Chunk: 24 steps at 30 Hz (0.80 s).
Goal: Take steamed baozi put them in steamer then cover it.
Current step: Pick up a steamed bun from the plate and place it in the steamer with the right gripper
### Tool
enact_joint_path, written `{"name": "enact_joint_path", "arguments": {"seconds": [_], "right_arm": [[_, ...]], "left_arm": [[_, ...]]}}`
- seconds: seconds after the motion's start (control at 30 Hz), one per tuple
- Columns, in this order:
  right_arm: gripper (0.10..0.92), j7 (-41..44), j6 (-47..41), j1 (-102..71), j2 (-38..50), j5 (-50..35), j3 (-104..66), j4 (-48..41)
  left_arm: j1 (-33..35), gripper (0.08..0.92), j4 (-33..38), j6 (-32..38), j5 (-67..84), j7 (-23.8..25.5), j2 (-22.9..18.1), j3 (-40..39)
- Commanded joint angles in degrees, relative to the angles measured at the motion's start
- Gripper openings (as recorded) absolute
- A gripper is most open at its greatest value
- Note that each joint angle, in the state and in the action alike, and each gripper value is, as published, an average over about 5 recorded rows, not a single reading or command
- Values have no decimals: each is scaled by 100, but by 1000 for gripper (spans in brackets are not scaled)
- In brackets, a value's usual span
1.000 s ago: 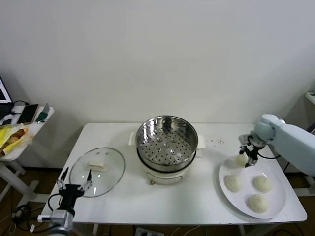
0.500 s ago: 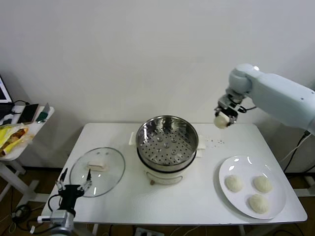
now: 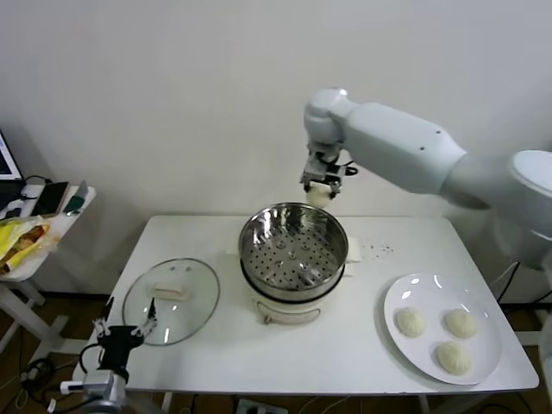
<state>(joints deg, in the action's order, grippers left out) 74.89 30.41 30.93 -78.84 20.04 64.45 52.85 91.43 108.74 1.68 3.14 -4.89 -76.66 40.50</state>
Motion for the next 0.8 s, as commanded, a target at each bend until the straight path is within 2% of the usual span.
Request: {"name": "enact_joint_path", "arguments": {"seconds": [0.03, 0.37, 0.63, 0.7, 0.8], "right_arm": [[636, -13, 357, -650, -741, 808, -236, -357], [636, -102, 355, -1137, -652, 1524, -409, -428], [637, -137, 340, -1397, -687, 1764, -541, -652], [645, -161, 330, -1440, -682, 1797, -547, -655], [700, -190, 321, -1484, -690, 1843, -588, -664]], "left_arm": [[16, 823, 65, -35, 18, -29, 7, 8], [31, 823, 40, -25, 34, -39, -2, 56], [79, 823, 22, -10, 50, -20, -37, 63], [83, 823, 1, 0, 51, -22, -33, 68], [100, 823, -5, 8, 51, -24, -26, 79]]}}
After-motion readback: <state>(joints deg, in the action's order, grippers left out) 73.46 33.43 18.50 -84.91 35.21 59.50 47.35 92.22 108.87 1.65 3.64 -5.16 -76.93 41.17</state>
